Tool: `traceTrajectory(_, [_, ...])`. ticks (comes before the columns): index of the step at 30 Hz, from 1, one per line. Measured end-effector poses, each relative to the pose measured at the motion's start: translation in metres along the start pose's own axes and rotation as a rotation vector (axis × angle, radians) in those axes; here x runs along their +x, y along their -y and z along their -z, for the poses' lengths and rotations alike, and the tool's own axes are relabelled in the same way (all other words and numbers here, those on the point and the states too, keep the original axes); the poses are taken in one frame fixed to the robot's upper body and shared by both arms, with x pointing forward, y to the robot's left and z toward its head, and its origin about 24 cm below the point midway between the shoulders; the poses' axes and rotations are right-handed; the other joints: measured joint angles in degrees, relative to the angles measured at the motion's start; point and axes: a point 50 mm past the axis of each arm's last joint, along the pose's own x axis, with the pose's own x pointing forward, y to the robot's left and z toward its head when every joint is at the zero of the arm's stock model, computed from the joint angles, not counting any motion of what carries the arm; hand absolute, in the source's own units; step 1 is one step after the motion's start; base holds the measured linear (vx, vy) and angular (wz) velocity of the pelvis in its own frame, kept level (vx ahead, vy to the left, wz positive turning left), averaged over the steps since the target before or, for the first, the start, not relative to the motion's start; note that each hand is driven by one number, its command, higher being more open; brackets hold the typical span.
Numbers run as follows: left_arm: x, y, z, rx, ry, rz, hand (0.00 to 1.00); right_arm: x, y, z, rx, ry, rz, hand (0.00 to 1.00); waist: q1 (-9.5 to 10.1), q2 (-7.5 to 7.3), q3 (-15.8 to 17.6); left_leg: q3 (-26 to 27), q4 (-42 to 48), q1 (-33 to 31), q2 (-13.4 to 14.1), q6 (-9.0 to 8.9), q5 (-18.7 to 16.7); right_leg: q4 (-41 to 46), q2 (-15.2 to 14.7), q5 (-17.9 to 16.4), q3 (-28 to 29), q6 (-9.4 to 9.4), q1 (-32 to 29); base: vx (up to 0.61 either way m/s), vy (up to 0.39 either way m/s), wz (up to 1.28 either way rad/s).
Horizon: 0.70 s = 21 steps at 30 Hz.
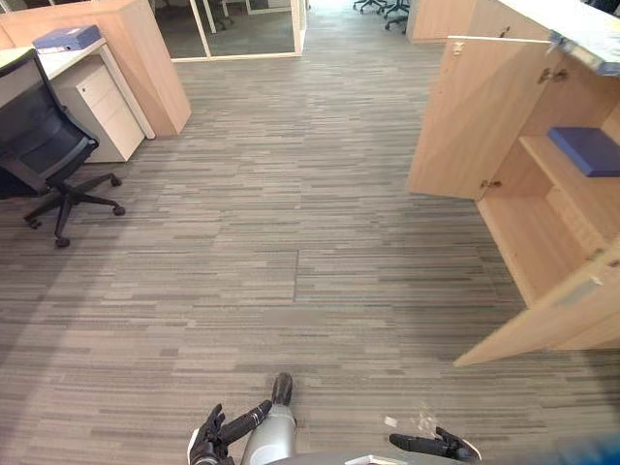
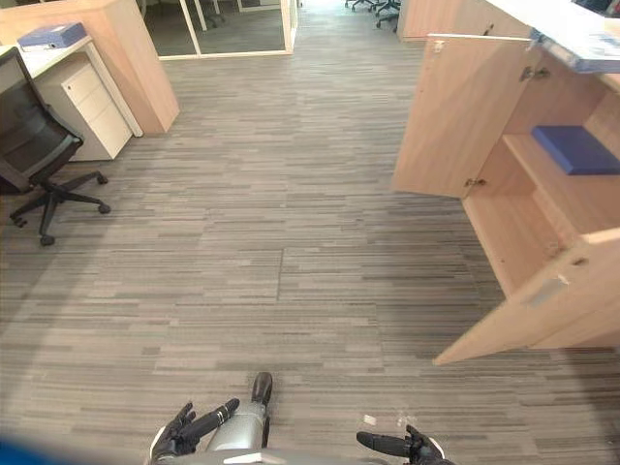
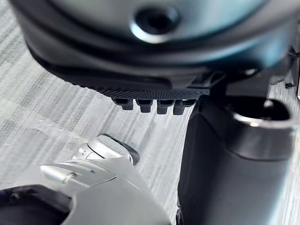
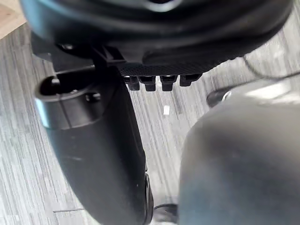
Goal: Walk over to the cabinet, pick up the folder, carry it to the office cabinet, place the folder inside the office cabinet, then close the office cabinet door
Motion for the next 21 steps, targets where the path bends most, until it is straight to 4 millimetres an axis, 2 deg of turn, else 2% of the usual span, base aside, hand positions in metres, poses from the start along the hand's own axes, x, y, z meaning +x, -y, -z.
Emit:
traceTrajectory(1, [-0.001, -0.006, 0.000, 0.008, 0.004, -0.016, 1.00, 0.002, -0.013, 0.002, 0.040, -0.018, -0.040, 1.00, 0.28, -1.62, -1.7, 2.0, 3.8, -0.9, -2.2, 0.78, 0.5, 2.8, -2.4, 0.4, 3.1, -0.83, -1.3, 0.36, 0.333, -0.59])
traceTrajectory(2, [-0.001, -0.008, -0.001, 0.017, 0.003, -0.024, 1.00, 0.003, -0.023, 0.000, 0.044, -0.014, -0.070, 1.00, 0.31, -2.25, -2.4, 3.1, 4.8, -0.8, -3.1, 2.67, -0.4, 5.8, -3.3, 1.3, 4.3, -1.23, -2.9, 0.47, 0.394, -0.69])
traceTrajectory(3, [0.000, -0.013, -0.003, 0.038, -0.002, -0.035, 1.00, 0.004, -0.029, -0.003, 0.031, 0.003, -0.091, 1.00, -0.14, -4.08, -3.8, 5.3, 5.5, 0.9, -5.1, 5.30, -2.0, 11.3, -5.4, 4.3, 6.8, -1.32, -5.6, 0.48, 0.395, -0.68])
traceTrajectory(4, [-0.001, -0.017, 0.002, 0.050, -0.022, -0.051, 1.00, 0.005, -0.030, -0.007, 0.031, 0.007, -0.105, 1.00, -0.02, -4.31, -4.0, 7.9, 4.9, 4.0, -6.5, 7.43, -3.7, 16.6, -6.7, 7.9, 9.3, -3.17, -7.3, 0.56, 0.473, -0.75])
traceTrajectory(5, [-0.003, -0.018, 0.005, 0.065, -0.033, -0.054, 1.00, 0.005, -0.031, -0.007, 0.034, 0.010, -0.105, 1.00, 0.02, -4.45, -4.3, 9.6, 4.0, 5.9, -7.4, 8.41, -4.4, 19.8, -7.5, 10.2, 10.2, -4.01, -8.7, 0.45, 0.382, -0.91])
traceTrajectory(6, [-0.004, -0.020, 0.009, 0.075, -0.043, -0.063, 1.00, 0.005, -0.029, -0.010, 0.035, 0.028, -0.104, 1.00, 0.04, -4.43, -5.2, 12.1, 1.2, 9.7, -9.3, 10.08, -5.3, 27.0, -9.2, 16.4, 11.0, -6.42, -12.6, 0.35, 0.308, -0.72])
traceTrajectory(7, [-0.005, -0.020, 0.010, 0.084, -0.047, -0.065, 1.00, 0.005, -0.027, -0.013, 0.036, 0.040, -0.101, 1.00, -0.05, -4.29, -5.5, 13.2, -0.3, 11.7, -10.3, 10.92, -5.5, 30.2, -10.2, 20.0, 10.5, -8.53, -14.6, 0.42, 0.369, -0.78])
traceTrajectory(8, [-0.005, -0.019, 0.011, 0.113, -0.051, -0.062, 1.00, 0.005, -0.022, -0.022, 0.044, 0.073, -0.093, 1.00, -0.37, -3.77, -5.4, 15.1, -3.1, 15.5, -11.6, 12.22, -5.5, 38.6, -12.4, 24.9, 7.6, -12.77, -18.6, 0.37, 0.327, -0.53])
traceTrajectory(9, [-0.005, -0.017, 0.012, 0.127, -0.054, -0.054, 1.00, 0.005, -0.022, -0.028, 0.042, 0.097, -0.094, 1.00, -0.75, -3.30, -5.1, 15.6, -4.9, 18.5, -12.1, 12.73, -5.3, 43.9, -13.7, 25.5, 2.9, -13.97, -20.9, 0.41, 0.354, -0.48])
traceTrajectory(10, [-0.003, -0.011, 0.010, 0.160, -0.053, -0.033, 1.00, 0.005, -0.022, -0.038, 0.036, 0.131, -0.091, 1.00, -1.47, -1.76, -4.0, 15.2, -7.2, 23.1, -11.7, 12.84, -5.2, 48.2, -14.3, 22.4, -7.2, -14.04, -21.6, 0.31, 0.250, -0.25])
traceTrajectory(11, [-0.002, -0.008, 0.008, 0.182, -0.050, -0.019, 1.00, 0.005, -0.023, -0.040, 0.037, 0.135, -0.087, 1.00, -1.63, -1.43, -3.5, 14.8, -7.6, 24.6, -11.3, 12.84, -5.2, 48.7, -13.6, 19.5, -10.5, -12.61, -21.5, 0.29, 0.180, -0.22])
traceTrajectory(12, [0.001, -0.003, 0.005, 0.226, -0.042, 0.006, 1.00, 0.006, -0.025, -0.043, 0.037, 0.139, -0.089, 1.00, -1.58, -0.77, -2.6, 14.2, -7.8, 26.5, -10.3, 13.03, -5.4, 47.0, -11.2, 14.4, -15.0, -8.26, -20.8, 0.28, 0.071, -0.25])
traceTrajectory(13, [0.005, 0.009, -0.004, 0.317, -0.023, 0.064, 1.00, 0.006, -0.029, -0.049, 0.036, 0.162, -0.098, 1.00, -1.79, 0.71, -0.8, 11.9, -7.9, 29.1, -8.1, 14.64, -6.5, 41.0, -5.6, 9.4, -21.3, -4.85, -19.9, 0.23, 0.036, -0.23])
traceTrajectory(14, [0.006, 0.012, -0.005, 0.332, -0.020, 0.075, 1.00, 0.006, -0.030, -0.051, 0.035, 0.170, -0.102, 1.00, -1.87, 1.08, -0.5, 11.2, -8.0, 29.6, -7.7, 15.00, -7.1, 39.5, -4.4, 8.7, -22.4, -4.44, -19.9, 0.20, -0.033, -0.21])
traceTrajectory(15, [0.010, 0.020, -0.013, 0.380, -0.003, 0.110, 1.00, 0.005, -0.035, -0.056, 0.035, 0.194, -0.121, 1.00, -1.99, 1.64, 1.0, 10.4, -8.1, 31.0, -6.7, 14.90, -9.0, 33.3, 0.0, 7.6, -25.2, -3.33, -20.5, 0.10, -0.064, -0.09])
traceTrajectory(16, [0.013, 0.023, -0.021, 0.403, 0.016, 0.124, 1.00, 0.005, -0.043, -0.058, 0.045, 0.212, -0.142, 1.00, -2.34, 0.97, 1.7, 10.1, -7.6, 30.9, -6.7, 15.37, -10.8, 26.2, 3.0, 7.8, -25.9, -3.18, -22.1, 0.09, -0.087, -0.02])
traceTrajectory(17, [0.014, 0.025, -0.024, 0.406, 0.024, 0.126, 1.00, 0.005, -0.047, -0.058, 0.053, 0.218, -0.149, 1.00, -2.60, 0.65, 1.8, 9.7, -7.2, 30.7, -6.9, 15.36, -11.6, 22.5, 4.1, 8.2, -26.1, -3.05, -22.9, 0.04, -0.114, 0.26])
traceTrajectory(18, [0.016, 0.031, -0.028, 0.405, 0.037, 0.138, 1.00, 0.005, -0.051, -0.060, 0.087, 0.225, -0.161, 1.00, -3.51, 0.03, 2.0, 8.2, -6.9, 30.7, -7.2, 14.96, -12.5, 15.0, 5.4, 10.0, -26.4, -2.70, -23.9, 0.07, -0.135, 0.58])
traceTrajectory(19, [0.016, 0.040, -0.029, 0.410, 0.044, 0.162, 1.00, 0.005, -0.052, -0.060, 0.112, 0.227, -0.164, 1.00, -3.86, -0.27, 2.2, 6.3, -7.1, 31.3, -7.3, 14.29, -13.1, 8.9, 5.7, 13.9, -26.5, -3.68, -24.3, 0.16, -0.183, 0.68])
traceTrajectory(20, [0.016, 0.044, -0.028, 0.404, 0.043, 0.172, 1.00, 0.005, -0.052, -0.059, 0.129, 0.226, -0.163, 1.00, -3.89, -0.36, 2.3, 5.3, -7.3, 31.8, -7.1, 13.86, -13.5, 8.0, 5.7, 16.0, -26.6, -4.38, -24.0, 0.21, -0.176, 0.81])
traceTrajectory(21, [0.015, 0.051, -0.025, 0.393, 0.041, 0.188, 1.00, 0.006, -0.050, -0.056, 0.156, 0.212, -0.154, 1.00, -4.00, -0.54, 2.1, 3.2, -8.2, 33.3, -6.4, 12.98, -14.4, 7.6, 6.1, 19.1, -27.6, -6.36, -23.1, 0.39, -0.267, 0.74])
